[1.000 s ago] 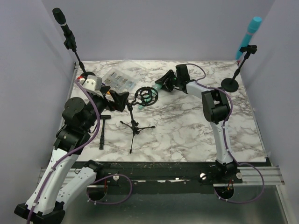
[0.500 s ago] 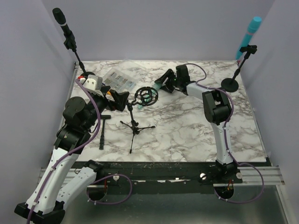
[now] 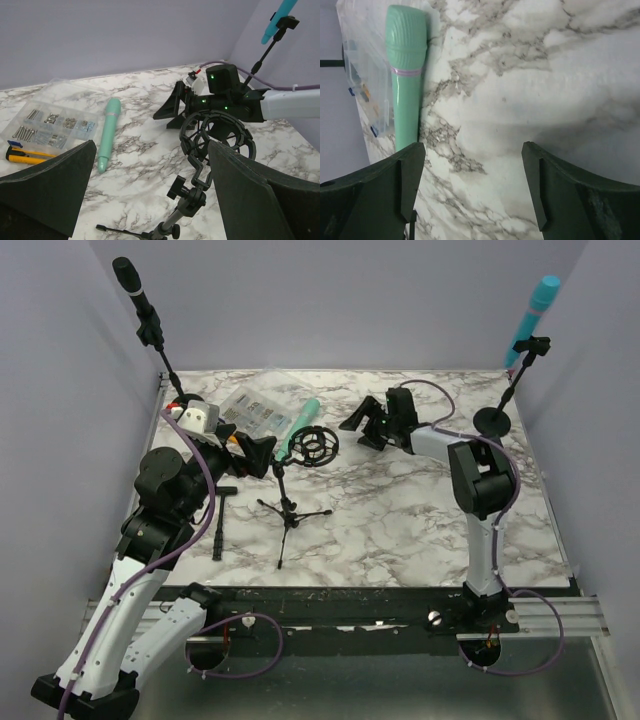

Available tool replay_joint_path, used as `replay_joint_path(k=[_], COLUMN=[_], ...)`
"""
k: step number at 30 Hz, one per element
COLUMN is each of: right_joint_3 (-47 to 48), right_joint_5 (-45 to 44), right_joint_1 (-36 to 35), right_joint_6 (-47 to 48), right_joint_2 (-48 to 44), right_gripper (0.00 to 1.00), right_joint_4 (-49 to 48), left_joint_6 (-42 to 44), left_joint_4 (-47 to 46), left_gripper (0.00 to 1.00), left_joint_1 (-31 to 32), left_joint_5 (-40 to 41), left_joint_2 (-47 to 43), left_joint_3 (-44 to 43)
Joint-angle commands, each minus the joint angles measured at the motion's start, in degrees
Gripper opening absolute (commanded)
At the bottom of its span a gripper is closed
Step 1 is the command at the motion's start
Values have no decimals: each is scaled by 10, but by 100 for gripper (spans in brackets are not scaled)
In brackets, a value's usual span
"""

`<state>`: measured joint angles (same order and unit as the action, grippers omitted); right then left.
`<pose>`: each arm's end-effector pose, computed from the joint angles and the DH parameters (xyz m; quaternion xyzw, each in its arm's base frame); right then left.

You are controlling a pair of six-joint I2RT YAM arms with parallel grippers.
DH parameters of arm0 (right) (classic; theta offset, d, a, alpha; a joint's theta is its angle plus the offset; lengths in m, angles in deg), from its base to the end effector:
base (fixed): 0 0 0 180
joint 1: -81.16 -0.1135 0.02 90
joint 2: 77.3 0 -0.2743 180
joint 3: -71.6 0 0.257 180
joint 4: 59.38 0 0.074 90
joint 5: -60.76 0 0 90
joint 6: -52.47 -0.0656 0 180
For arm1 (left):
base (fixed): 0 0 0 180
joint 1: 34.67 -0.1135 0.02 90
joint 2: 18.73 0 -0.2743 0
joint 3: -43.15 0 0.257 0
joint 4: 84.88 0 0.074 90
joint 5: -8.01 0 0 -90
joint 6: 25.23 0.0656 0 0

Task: Remove the microphone from the stand

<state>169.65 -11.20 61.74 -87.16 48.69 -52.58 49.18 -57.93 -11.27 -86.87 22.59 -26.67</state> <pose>0.4839 0.1922 0.1373 0.1578 0.8637 0.3740 0.2986 0.1622 -0.0763 0.4210 0.0779 0.6931 -0.2669 0.6650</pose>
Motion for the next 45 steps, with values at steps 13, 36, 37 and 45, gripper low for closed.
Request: replay_joint_path(k=[13,36,37,45], right_joint_3=[-437,-530,-526,-481], right_joint_5=[67,128,125,147], right_joint_1=[-1,-225,-226,-248], right_joint_6=[99,-207,-214,-295], right_joint_2=[-338,-342,-334,-249], right_gripper=[100,91,87,66], right_joint_4=[-99,-475,-481,-581], left_joint_6=[-3,0,0,7], left_joint_4=[-2,-28,-29,-27], left_gripper=[99,99,99,99], left_joint_1=[5,27,28,34], left_joint_5=[-21,-56,-55,-47], left_joint_2=[-11,-5,-5,0], left_joint_3=[0,16,17,18])
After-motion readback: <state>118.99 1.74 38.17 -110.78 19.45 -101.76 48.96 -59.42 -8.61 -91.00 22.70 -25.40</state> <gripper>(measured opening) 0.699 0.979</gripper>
